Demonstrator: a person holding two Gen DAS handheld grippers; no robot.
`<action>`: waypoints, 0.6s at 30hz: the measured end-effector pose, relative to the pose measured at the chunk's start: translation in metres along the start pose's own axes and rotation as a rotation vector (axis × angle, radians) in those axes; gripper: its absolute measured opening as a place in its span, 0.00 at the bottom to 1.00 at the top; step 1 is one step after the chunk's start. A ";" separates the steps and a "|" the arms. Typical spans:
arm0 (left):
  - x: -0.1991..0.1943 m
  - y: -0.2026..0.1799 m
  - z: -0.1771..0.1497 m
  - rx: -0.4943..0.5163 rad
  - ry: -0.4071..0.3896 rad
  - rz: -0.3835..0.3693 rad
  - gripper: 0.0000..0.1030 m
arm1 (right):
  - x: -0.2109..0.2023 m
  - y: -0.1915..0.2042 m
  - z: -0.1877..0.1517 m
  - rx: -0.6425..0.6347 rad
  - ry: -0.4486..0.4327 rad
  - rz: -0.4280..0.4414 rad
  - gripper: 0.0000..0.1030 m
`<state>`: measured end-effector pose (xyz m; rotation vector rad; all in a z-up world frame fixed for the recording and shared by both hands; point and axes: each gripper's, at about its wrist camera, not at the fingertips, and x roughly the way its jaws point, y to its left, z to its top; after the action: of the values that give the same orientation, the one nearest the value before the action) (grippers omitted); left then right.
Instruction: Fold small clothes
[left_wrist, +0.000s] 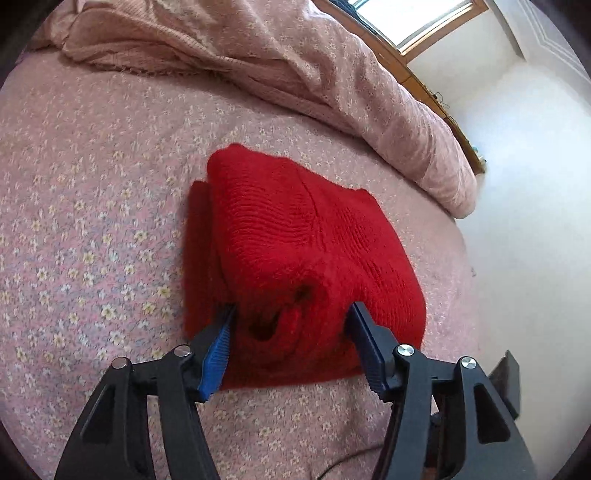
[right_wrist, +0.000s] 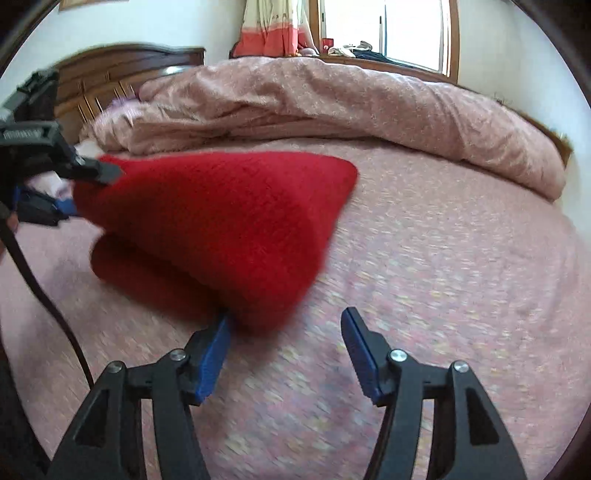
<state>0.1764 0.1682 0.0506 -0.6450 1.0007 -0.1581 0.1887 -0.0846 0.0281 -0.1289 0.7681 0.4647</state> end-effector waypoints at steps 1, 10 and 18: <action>0.000 -0.003 0.000 0.010 -0.008 -0.001 0.27 | 0.002 0.003 0.003 0.004 -0.018 -0.003 0.62; -0.024 -0.027 0.014 0.075 -0.116 -0.157 0.17 | 0.030 0.015 0.021 0.016 -0.028 -0.086 0.69; -0.001 0.005 0.002 0.078 -0.039 -0.003 0.17 | 0.019 -0.008 0.006 0.008 -0.041 -0.154 0.72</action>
<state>0.1763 0.1738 0.0493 -0.5763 0.9518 -0.1857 0.2081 -0.0837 0.0185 -0.1696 0.7143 0.3171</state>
